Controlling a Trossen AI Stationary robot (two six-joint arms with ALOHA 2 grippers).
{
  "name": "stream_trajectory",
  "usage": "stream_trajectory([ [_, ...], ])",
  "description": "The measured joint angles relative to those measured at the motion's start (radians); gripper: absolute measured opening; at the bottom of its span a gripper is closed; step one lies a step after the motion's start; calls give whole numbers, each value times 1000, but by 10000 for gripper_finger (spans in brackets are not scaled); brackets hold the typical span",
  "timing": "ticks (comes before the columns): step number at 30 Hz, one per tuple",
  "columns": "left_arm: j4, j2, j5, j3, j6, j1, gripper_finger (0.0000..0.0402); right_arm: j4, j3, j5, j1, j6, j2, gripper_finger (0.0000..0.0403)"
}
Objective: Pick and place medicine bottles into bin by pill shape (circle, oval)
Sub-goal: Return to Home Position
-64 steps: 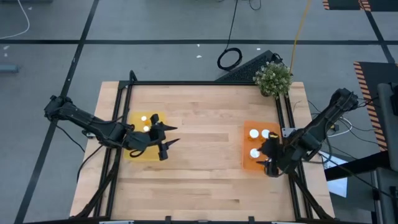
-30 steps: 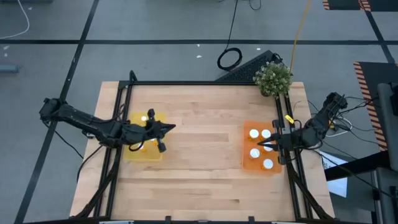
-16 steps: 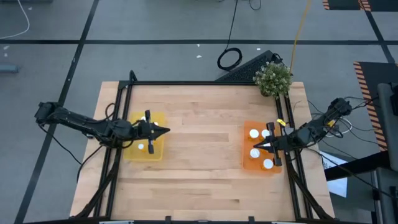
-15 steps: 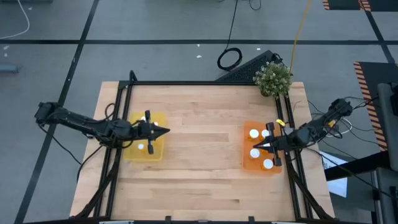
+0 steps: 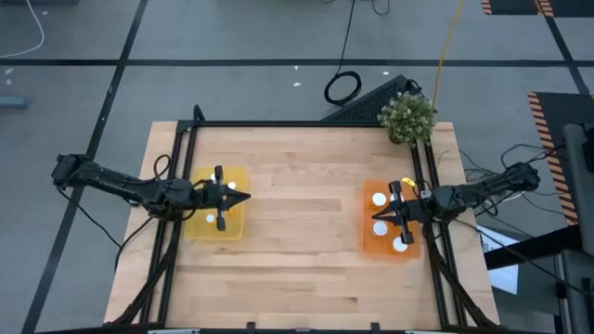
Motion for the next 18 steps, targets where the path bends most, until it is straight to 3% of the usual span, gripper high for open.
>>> stream_trajectory([
  [11,-1,0,0,0,0,0,12,103,-54,-105,-130,-40,-1,0],
  [18,-15,-27,-3,0,1,-1,13,62,-56,-105,-159,-46,-22,0],
])
